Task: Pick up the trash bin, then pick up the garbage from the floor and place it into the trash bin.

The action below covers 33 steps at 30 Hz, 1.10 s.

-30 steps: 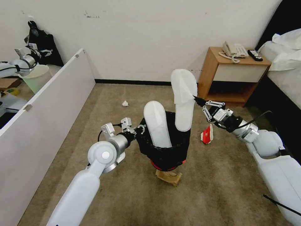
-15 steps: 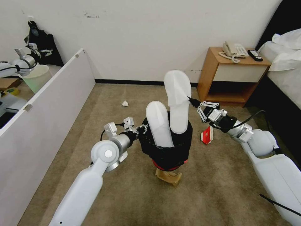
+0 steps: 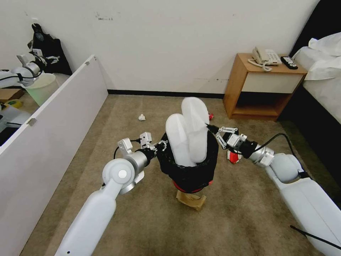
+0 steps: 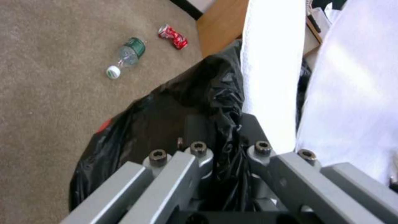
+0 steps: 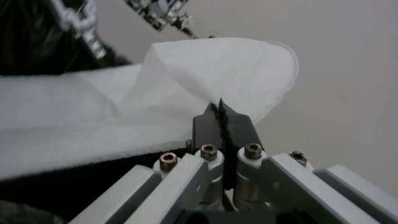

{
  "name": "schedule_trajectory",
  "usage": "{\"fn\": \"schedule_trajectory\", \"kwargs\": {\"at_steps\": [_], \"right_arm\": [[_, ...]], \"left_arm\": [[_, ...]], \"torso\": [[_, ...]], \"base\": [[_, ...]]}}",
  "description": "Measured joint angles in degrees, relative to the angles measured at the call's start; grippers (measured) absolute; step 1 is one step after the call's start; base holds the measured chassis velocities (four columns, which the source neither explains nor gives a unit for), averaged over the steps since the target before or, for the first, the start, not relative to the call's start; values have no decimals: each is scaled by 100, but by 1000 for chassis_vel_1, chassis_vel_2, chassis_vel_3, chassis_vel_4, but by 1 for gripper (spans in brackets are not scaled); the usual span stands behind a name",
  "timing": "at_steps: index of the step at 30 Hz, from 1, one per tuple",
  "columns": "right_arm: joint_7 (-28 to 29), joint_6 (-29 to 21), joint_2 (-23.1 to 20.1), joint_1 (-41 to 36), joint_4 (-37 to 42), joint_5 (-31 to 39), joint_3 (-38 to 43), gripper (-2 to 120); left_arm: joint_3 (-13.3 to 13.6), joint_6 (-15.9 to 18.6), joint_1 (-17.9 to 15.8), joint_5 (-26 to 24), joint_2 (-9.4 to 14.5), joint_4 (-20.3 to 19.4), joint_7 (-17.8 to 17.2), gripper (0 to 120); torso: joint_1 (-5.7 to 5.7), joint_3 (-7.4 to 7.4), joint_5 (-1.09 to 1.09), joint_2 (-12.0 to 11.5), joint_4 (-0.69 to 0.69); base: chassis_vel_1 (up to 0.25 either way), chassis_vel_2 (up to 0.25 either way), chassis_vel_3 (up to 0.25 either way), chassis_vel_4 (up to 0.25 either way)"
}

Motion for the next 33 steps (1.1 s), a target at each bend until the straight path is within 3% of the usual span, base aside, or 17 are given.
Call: {"fn": "schedule_trajectory", "kwargs": {"at_steps": [19,26,33], "right_arm": [[128,58,21,-173,-79,-214,-145,2],[277,65,-3,-166,-6,-229,-109,25],[347,55,-30,-161,217,-150,27,57]], "left_arm": [[-74,-25,69,42,80,-67,60,3],[-93,-37,91,64,79,-74,61,3],[-92,-42,119,125,65,-76,87,3]], "torso": [[0,0,0,0,0],[0,0,0,0,0],[0,0,0,0,0]], "base": [[0,0,0,0],[0,0,0,0],[0,0,0,0]]}}
